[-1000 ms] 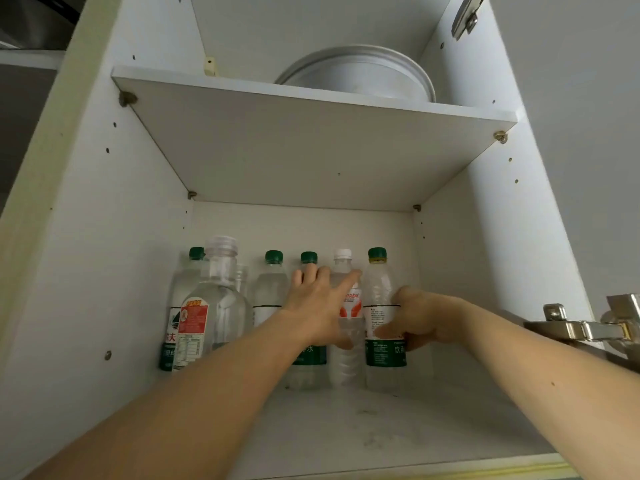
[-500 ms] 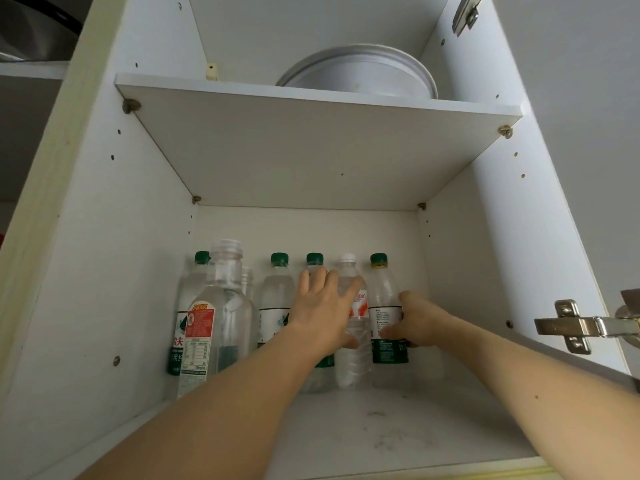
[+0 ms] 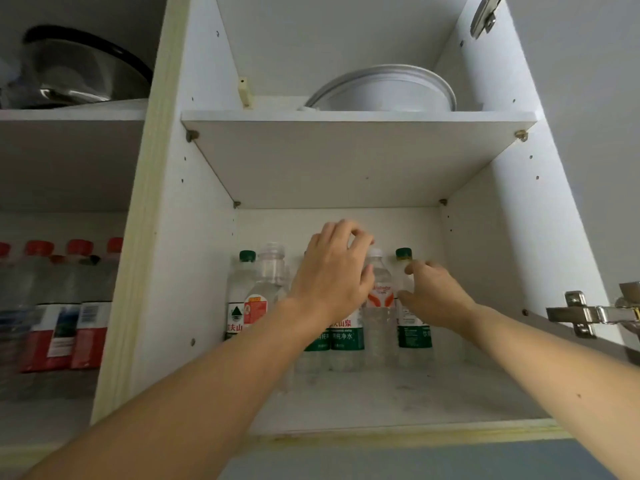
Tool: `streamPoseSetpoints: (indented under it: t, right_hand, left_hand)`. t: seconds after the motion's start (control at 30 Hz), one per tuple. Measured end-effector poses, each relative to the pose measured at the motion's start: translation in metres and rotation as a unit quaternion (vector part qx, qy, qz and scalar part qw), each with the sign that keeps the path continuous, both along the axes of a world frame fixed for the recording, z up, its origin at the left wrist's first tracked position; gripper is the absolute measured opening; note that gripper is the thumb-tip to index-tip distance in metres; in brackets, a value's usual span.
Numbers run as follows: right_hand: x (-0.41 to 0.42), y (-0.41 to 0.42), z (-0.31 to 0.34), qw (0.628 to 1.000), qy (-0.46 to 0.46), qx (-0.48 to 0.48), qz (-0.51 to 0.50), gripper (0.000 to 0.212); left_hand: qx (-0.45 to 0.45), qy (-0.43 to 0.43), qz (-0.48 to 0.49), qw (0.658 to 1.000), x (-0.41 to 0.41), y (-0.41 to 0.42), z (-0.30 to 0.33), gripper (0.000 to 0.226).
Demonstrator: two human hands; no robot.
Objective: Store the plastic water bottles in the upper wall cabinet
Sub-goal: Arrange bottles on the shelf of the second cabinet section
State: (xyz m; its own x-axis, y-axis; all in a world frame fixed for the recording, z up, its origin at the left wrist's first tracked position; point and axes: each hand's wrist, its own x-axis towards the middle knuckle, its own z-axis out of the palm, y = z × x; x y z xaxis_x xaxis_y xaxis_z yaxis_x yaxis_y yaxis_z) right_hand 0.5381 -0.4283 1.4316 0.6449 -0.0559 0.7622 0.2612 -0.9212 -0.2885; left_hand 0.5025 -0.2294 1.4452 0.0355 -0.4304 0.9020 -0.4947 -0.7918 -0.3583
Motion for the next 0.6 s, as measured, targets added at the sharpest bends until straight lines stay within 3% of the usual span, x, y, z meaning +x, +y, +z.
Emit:
streamPoseSetpoints:
  t: [0.1, 0.17, 0.3, 0.43, 0.53, 0.6]
  right_hand:
    - [-0.03, 0.033, 0.01, 0.995, -0.004, -0.091, 0.041, 0.044]
    - [-0.049, 0.056, 0.016, 0.992, 0.001, -0.098, 0.083, 0.047]
    - [-0.075, 0.102, 0.009, 0.982, 0.073, -0.059, 0.165, 0.071]
    - [-0.073, 0.143, -0.011, 0.972, 0.137, -0.039, 0.184, 0.099]
    - [-0.061, 0.166, -0.023, 0.964, 0.163, 0.029, 0.209, 0.099]
    - [-0.051, 0.176, -0.032, 0.962, 0.152, 0.041, 0.225, 0.101]
  left_hand:
    - [-0.01, -0.067, -0.012, 0.998, -0.036, 0.033, 0.002, 0.03]
    - [-0.035, -0.058, 0.007, 0.998, -0.056, 0.058, -0.004, 0.03]
    - [-0.075, -0.002, 0.056, 0.996, -0.08, 0.104, -0.038, 0.03]
    - [-0.087, 0.074, 0.058, 0.992, -0.088, 0.122, -0.088, 0.048]
    - [-0.133, 0.11, 0.031, 0.984, -0.082, 0.119, -0.108, 0.057]
    - [-0.202, 0.094, -0.006, 0.975, -0.077, 0.119, -0.112, 0.051]
